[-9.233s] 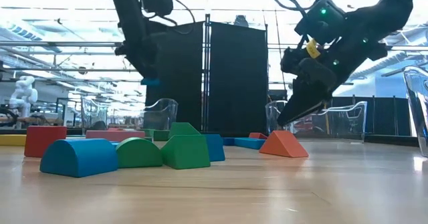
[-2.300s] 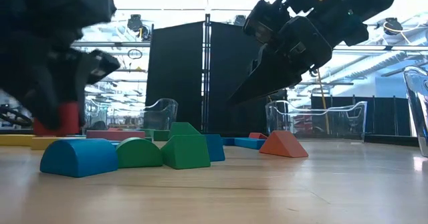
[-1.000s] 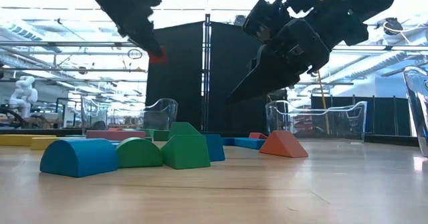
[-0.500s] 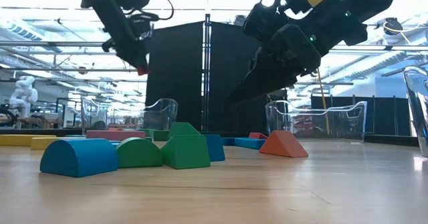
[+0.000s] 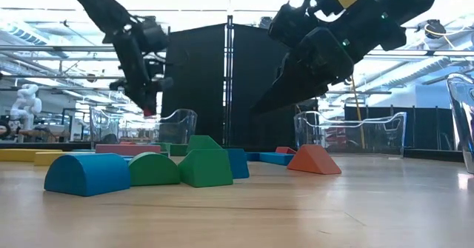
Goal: Sort blocks by size
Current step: Put the red half-circle block into the top left transparent bin, then put the green half-circle block into the top left transparent bin
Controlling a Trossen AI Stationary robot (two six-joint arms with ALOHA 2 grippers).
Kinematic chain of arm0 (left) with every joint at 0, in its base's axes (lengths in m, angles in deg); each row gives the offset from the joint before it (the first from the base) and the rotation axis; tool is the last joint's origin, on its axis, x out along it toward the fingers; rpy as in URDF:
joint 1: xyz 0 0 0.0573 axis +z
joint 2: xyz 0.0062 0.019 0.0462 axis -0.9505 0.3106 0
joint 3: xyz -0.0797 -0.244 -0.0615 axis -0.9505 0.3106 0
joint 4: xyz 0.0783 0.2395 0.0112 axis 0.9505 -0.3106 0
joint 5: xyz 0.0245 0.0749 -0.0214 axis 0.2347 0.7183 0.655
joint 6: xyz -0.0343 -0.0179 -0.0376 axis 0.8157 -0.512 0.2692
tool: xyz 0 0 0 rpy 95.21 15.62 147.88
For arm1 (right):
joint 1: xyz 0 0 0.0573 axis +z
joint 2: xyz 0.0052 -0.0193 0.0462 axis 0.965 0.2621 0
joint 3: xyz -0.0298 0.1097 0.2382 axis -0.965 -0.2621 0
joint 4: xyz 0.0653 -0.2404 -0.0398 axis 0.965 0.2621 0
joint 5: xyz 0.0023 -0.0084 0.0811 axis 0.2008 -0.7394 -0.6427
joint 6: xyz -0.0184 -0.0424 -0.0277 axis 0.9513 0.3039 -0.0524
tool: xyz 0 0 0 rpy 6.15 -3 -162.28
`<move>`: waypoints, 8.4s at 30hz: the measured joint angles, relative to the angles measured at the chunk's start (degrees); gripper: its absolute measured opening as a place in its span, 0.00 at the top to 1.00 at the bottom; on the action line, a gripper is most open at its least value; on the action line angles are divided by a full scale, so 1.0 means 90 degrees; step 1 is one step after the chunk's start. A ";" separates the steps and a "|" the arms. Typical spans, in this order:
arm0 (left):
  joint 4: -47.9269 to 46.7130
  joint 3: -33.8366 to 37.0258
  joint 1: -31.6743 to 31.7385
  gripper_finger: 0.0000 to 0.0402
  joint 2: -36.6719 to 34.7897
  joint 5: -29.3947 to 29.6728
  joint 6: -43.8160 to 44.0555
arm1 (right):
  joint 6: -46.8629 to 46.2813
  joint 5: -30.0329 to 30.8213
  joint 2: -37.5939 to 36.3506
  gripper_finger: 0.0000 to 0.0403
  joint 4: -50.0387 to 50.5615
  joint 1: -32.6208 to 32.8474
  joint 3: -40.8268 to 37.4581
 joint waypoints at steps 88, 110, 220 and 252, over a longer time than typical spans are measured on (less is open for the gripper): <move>0.1425 0.1074 -0.5866 0.56 -0.0485 -0.0013 0.1026 | -0.0219 -0.0007 0.0000 0.75 0.0170 0.0002 -0.0005; 0.2757 0.1086 -0.7523 0.56 0.1000 -0.0525 0.0731 | -0.0219 -0.0007 0.0002 0.75 0.0141 0.0002 -0.0005; 0.1541 0.0969 -0.7842 0.56 0.1051 0.0021 0.0965 | -0.0389 -0.0007 0.0002 0.75 0.0272 0.0002 -0.0002; 0.0172 -0.0082 -0.7479 0.56 0.1071 -0.0154 -0.1983 | -0.0274 -0.0007 0.0002 0.75 0.0342 0.0005 -0.0002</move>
